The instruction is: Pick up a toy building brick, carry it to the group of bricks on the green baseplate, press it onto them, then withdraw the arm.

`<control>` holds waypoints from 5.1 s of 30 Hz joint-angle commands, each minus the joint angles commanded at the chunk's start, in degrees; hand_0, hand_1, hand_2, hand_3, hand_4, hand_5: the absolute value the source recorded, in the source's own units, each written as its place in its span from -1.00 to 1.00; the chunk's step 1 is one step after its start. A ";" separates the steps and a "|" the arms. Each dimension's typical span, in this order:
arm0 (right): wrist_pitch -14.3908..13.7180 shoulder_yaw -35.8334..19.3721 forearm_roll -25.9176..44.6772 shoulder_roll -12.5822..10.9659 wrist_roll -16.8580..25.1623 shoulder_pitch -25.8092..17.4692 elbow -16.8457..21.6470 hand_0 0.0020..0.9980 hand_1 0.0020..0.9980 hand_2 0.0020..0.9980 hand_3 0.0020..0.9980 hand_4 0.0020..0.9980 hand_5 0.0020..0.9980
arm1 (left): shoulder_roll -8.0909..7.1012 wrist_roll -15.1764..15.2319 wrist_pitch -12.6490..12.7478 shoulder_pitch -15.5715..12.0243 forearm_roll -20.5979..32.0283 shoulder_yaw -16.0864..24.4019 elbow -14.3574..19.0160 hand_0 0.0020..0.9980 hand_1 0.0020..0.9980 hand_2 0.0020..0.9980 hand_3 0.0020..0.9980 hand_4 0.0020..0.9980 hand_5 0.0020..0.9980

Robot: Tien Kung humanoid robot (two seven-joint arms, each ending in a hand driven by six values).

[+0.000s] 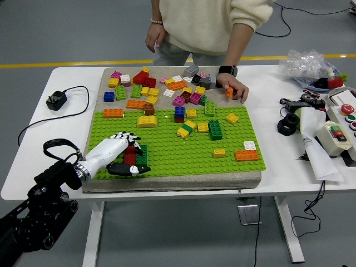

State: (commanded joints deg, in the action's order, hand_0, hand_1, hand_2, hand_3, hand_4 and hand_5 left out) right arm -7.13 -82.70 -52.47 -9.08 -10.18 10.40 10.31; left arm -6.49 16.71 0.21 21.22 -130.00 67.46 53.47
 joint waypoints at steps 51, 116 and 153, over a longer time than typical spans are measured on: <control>-0.06 0.92 -0.45 0.44 -0.29 0.75 0.00 0.58 0.41 0.50 0.43 0.82 0.10 | -3.85 1.37 -0.66 8.17 13.42 11.53 -0.39 1.00 0.57 0.37 0.53 0.97 -0.15; -0.53 2.05 0.61 0.63 -0.73 1.47 0.00 0.58 0.40 0.50 0.42 0.81 0.10 | -0.30 5.28 -3.36 18.99 7.10 6.69 -25.77 1.00 0.65 0.45 0.62 0.97 -0.71; 0.01 2.34 0.76 1.24 -0.62 1.35 0.00 0.59 0.40 0.50 0.43 0.81 0.10 | 2.12 7.08 -0.42 23.70 11.81 4.18 -36.88 1.00 0.62 0.23 0.35 0.73 -0.82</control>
State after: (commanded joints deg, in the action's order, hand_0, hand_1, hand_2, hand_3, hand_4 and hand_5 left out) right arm -7.12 -80.36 -51.71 -7.84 -10.80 11.76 10.31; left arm -4.37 23.79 -0.22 44.91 -118.19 71.63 16.59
